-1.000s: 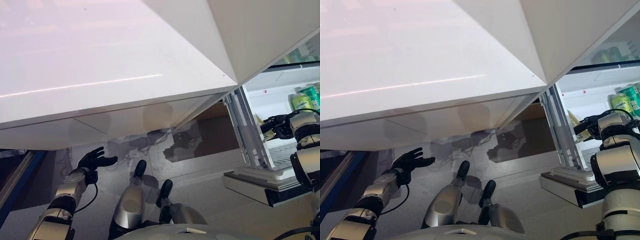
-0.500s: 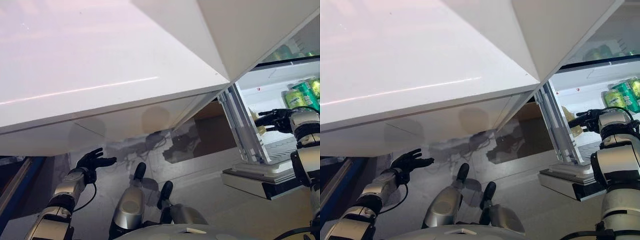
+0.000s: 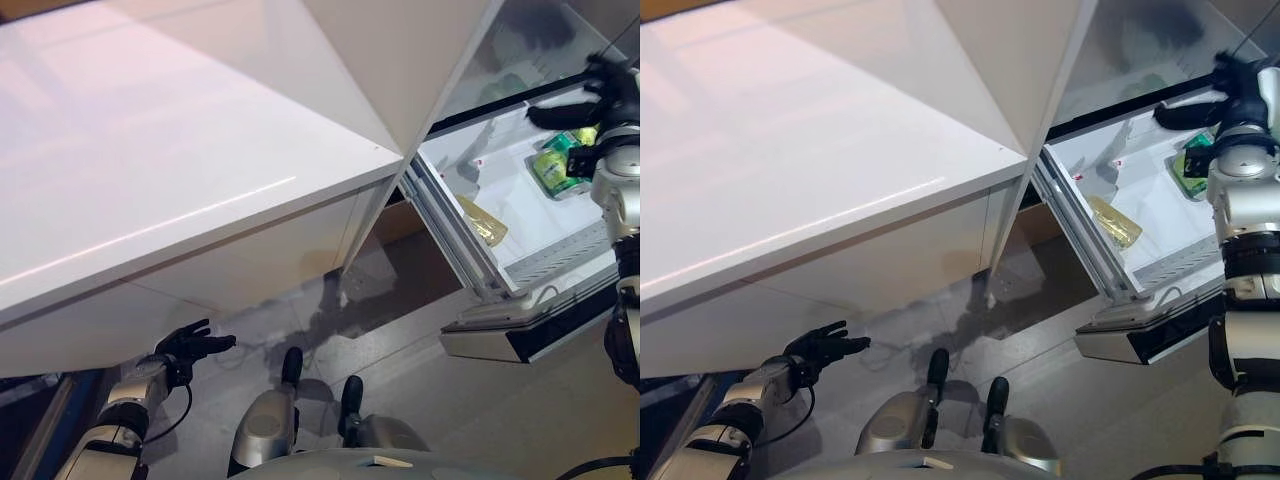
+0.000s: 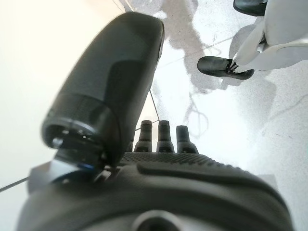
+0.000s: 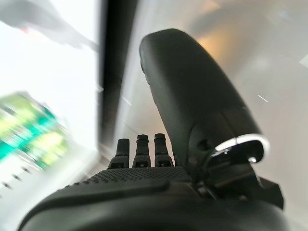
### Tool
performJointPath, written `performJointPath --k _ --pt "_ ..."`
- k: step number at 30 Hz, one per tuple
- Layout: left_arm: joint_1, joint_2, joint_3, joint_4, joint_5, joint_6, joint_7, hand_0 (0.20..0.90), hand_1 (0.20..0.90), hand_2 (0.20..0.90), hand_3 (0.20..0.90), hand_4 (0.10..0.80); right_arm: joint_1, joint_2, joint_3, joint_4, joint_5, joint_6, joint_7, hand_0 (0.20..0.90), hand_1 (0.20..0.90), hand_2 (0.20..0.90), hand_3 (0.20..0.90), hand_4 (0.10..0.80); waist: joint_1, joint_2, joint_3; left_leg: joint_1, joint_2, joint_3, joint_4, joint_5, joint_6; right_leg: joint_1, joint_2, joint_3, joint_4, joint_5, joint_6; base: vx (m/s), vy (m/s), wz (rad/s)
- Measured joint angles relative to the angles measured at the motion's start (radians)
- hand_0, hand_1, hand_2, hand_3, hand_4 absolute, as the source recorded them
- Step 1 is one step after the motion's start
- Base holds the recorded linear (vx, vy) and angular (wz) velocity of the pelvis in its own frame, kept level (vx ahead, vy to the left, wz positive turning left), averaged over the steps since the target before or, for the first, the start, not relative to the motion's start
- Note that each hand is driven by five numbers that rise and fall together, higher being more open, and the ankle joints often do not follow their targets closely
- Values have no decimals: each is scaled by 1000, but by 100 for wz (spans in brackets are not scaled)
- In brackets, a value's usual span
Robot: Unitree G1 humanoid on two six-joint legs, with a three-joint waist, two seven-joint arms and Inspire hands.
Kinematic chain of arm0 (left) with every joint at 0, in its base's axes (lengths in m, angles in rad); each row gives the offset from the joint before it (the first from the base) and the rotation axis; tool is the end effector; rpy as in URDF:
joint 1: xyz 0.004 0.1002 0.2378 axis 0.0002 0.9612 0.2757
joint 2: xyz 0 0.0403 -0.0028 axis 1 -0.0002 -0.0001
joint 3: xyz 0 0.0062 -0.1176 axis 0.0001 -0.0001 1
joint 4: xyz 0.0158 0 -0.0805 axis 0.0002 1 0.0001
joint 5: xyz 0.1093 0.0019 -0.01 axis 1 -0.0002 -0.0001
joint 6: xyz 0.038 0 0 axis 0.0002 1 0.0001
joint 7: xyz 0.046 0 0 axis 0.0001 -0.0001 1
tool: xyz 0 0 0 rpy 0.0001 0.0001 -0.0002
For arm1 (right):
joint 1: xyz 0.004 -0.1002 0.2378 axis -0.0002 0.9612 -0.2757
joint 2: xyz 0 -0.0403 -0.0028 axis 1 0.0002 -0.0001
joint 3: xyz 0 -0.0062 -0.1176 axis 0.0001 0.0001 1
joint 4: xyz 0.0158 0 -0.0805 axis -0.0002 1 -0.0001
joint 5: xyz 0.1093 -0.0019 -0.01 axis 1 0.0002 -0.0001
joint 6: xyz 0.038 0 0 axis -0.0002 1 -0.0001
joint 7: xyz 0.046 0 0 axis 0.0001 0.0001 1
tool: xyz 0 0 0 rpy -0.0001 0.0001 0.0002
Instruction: Put drinks into fridge and close the fridge
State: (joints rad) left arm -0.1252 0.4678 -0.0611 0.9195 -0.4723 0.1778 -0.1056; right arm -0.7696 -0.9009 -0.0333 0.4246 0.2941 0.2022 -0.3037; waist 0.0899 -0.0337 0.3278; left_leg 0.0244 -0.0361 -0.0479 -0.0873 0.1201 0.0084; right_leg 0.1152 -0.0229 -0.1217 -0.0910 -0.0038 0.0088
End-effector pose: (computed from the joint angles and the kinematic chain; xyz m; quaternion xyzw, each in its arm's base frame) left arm 0.1678 0.2962 -0.0721 -0.0292 0.4325 0.1144 0.8939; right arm 0.3072 -0.3242 0.2505 -0.2023 -0.1503 -0.2958 0.9214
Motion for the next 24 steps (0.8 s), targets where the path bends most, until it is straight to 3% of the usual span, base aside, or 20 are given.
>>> performJointPath --k 8,12,16,21,24 --pt "133 -116 21 7 26 -58 -19 900 900 900 900 800 347 8 -265 -267 -3 -170 -230 900 900 900 900 800 -83 36 -84 8 3 27 -1 -12 9 -2 1 29 0 0 0 0 -4 -10" --pt "187 -160 45 7 69 -76 -18 900 900 900 900 800 535 139 -398 -362 -24 -308 -370 900 900 900 900 800 -130 35 -104 35 5 44 -1 -22 9 17 2 46 0 -2 1 24 -30 -14" --pt "230 -204 59 5 108 -99 -14 900 900 900 900 800 715 282 -465 -370 -20 -447 -409 900 900 900 900 800 -158 46 -134 47 4 57 -1 -29 11 20 2 59 8 -6 5 36 -24 -11" --pt "273 -237 58 10 155 -116 -19 900 900 900 900 800 841 423 -472 -298 73 -489 -415 900 900 900 900 800 -194 60 -141 68 1 73 29 -52 17 31 0 74 47 -27 12 37 -39 -8" --pt "279 -237 58 18 158 -117 1 900 900 900 900 800 886 459 -472 -247 115 -489 -412 900 900 900 900 800 -203 57 -136 50 -4 73 136 -111 23 5 -10 75 178 -99 11 -8 -19 3"
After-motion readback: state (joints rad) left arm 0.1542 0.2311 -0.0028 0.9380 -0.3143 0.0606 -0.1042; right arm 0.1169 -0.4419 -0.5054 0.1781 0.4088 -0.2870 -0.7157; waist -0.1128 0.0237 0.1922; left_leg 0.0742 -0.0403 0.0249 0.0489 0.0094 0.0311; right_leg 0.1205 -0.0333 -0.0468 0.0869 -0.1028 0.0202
